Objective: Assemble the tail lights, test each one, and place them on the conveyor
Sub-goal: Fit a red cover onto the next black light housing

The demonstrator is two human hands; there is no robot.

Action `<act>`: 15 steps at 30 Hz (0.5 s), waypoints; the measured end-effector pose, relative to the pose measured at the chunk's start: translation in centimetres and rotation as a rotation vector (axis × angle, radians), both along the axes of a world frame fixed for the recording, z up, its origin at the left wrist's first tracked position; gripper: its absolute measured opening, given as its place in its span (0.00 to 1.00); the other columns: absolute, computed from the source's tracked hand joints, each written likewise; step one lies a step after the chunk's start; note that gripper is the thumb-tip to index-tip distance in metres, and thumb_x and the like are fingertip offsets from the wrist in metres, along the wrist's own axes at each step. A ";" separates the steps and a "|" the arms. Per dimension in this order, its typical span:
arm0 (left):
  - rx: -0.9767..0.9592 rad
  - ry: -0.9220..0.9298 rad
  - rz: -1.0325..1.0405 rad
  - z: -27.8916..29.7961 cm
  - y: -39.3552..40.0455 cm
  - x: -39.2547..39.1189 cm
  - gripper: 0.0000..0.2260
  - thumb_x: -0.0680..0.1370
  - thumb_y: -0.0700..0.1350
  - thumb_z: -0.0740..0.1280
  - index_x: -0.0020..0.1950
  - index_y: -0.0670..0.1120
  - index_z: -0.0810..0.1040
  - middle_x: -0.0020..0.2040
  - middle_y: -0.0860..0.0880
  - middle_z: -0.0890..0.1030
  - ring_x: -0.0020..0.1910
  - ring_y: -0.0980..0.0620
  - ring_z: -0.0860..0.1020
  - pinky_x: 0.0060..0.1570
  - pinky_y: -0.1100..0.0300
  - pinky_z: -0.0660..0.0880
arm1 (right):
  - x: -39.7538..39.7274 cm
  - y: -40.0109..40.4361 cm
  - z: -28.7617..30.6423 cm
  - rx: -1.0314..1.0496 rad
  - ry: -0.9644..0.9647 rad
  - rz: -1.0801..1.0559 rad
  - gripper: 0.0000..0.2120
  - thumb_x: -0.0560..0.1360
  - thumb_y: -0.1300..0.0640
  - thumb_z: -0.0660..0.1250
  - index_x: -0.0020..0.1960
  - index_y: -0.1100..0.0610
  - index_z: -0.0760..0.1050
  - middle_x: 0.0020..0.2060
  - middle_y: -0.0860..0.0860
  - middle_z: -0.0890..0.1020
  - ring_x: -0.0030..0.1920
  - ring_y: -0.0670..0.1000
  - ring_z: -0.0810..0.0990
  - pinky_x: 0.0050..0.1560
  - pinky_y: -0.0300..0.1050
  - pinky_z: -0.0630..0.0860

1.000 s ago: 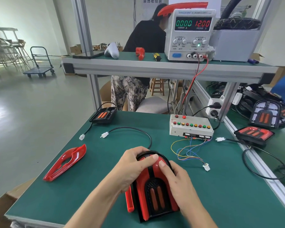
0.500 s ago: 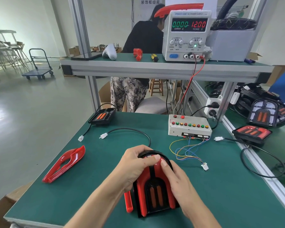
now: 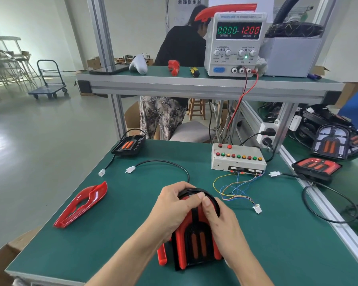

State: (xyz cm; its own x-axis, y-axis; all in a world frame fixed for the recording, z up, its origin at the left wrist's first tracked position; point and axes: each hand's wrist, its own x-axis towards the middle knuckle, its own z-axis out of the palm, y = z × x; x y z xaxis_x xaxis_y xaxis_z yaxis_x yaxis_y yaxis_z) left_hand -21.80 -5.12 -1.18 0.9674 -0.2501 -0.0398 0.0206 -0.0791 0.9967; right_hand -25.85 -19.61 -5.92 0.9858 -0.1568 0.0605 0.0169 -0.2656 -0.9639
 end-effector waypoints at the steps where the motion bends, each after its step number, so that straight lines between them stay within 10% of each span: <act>1: 0.037 -0.021 -0.011 0.0 0.0 0.1 0.03 0.77 0.45 0.74 0.46 0.46 0.84 0.42 0.44 0.86 0.41 0.52 0.82 0.46 0.56 0.80 | 0.1 0.0 -0.1 -0.001 0.001 -0.004 0.32 0.70 0.21 0.54 0.51 0.44 0.80 0.45 0.43 0.85 0.48 0.42 0.82 0.53 0.46 0.79; 8: 0.051 -0.004 -0.193 0.2 1.4 0.8 0.14 0.73 0.49 0.77 0.55 0.44 0.82 0.50 0.43 0.86 0.48 0.49 0.84 0.58 0.48 0.80 | -0.1 -1.1 -0.8 0.096 0.020 0.123 0.26 0.73 0.25 0.57 0.60 0.38 0.79 0.56 0.41 0.85 0.60 0.41 0.81 0.65 0.51 0.76; 15: 0.124 -0.139 -0.192 -0.9 1.1 0.9 0.14 0.70 0.48 0.79 0.53 0.50 0.82 0.48 0.49 0.86 0.49 0.49 0.85 0.56 0.51 0.81 | -0.8 -1.9 -1.2 0.047 -0.114 0.113 0.19 0.76 0.32 0.64 0.58 0.41 0.82 0.51 0.45 0.87 0.55 0.45 0.84 0.53 0.33 0.77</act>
State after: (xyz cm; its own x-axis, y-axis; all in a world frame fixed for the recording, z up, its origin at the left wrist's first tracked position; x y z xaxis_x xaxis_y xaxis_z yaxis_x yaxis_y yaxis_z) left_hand -20.88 -4.02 -2.08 0.9012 -0.4306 0.0488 -0.1432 -0.1896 0.9714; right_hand -26.67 -21.53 -7.13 0.9845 -0.0502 0.1681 0.1541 -0.2106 -0.9653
